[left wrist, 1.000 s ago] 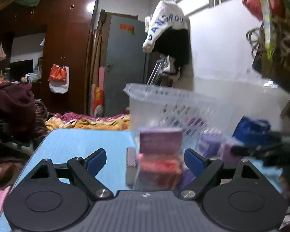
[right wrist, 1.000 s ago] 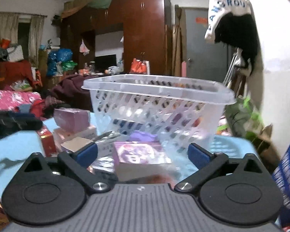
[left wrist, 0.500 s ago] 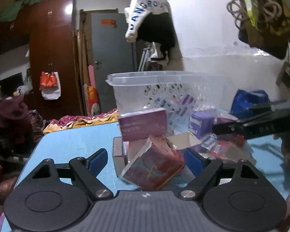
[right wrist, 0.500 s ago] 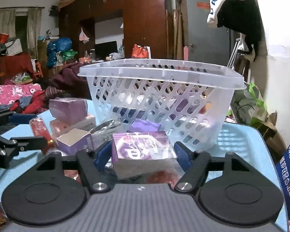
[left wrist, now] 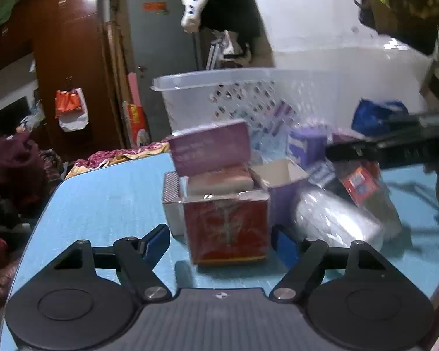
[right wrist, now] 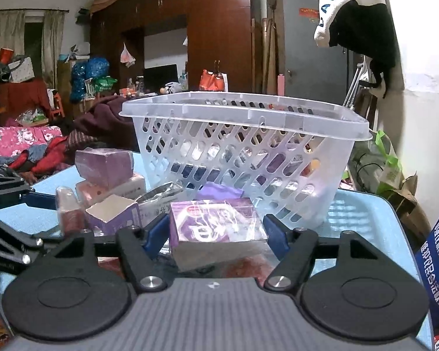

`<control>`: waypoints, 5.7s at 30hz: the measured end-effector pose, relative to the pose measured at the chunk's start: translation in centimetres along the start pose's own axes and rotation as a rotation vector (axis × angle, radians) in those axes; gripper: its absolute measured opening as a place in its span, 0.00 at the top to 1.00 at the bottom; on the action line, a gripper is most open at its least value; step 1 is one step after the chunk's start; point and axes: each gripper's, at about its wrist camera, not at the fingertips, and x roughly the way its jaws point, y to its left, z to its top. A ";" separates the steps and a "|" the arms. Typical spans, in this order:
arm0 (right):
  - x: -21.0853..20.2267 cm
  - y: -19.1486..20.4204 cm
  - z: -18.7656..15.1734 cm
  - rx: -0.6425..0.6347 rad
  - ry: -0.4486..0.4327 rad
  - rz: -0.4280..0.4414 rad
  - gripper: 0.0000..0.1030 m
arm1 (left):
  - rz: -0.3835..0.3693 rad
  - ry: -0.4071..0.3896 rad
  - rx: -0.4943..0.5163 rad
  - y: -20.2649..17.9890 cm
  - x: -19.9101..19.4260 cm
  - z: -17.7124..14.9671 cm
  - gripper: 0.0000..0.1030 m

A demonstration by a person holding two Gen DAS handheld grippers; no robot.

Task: Organize objects
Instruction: 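Grasp the red patterned box with the left tool while the right tool grasps the printed purple box, then carry both boxes over the white basket and open both tools, then grasp the white wrapped roll with the left tool while the right tool grasps the bagged red ball, then carry both items over the white basket and open both tools, then grasp a purple box with the left tool while the right tool reaches for the red-wrapped box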

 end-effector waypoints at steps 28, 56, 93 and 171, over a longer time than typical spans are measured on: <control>-4.7 0.1 0.1 -0.004 -0.234 -0.035 0.30 | -0.090 -0.340 -0.148 1.9 -4.5 0.6 0.39; 0.3 -4.9 0.3 0.080 0.107 -0.044 0.20 | -0.167 -0.147 -0.145 -4.2 -2.9 -0.4 0.07; -3.1 -4.6 -2.6 0.096 -0.097 0.004 0.55 | -0.092 -0.322 -0.115 -4.9 -3.5 -5.0 0.44; -4.4 4.0 -4.3 0.052 -0.119 -0.012 0.35 | 0.051 -0.257 -0.203 -0.8 2.1 3.3 0.33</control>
